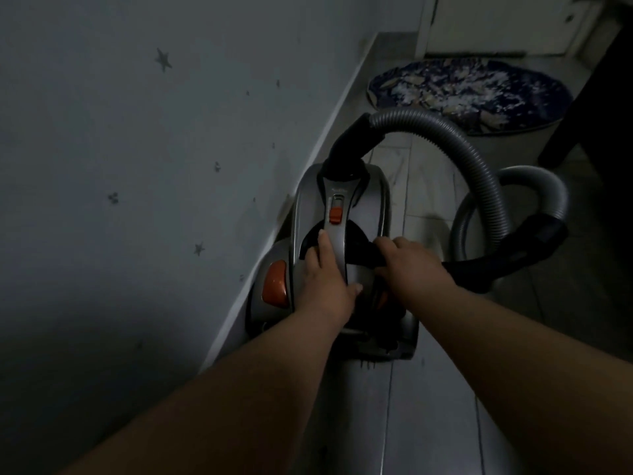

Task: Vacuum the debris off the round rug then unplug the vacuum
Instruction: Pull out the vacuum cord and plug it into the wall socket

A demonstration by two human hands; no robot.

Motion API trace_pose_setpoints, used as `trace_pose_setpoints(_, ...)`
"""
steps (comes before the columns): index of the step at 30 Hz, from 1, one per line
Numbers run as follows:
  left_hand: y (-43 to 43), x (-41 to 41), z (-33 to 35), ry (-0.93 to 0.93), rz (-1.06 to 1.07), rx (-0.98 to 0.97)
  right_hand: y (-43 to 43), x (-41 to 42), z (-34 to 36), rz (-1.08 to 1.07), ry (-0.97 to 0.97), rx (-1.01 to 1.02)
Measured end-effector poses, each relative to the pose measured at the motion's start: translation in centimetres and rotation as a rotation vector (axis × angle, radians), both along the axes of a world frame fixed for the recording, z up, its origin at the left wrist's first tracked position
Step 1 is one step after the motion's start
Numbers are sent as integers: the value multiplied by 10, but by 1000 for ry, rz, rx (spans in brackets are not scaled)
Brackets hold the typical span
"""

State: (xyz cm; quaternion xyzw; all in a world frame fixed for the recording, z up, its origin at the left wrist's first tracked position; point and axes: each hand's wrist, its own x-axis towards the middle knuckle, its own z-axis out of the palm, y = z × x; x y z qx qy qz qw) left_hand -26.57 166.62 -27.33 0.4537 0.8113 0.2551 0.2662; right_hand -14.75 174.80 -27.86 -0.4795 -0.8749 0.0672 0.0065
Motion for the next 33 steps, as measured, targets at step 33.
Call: trace_pose_setpoints(33, -150, 32, -119, 87, -112, -57, -172, 59, -116, -89, 175, -325)
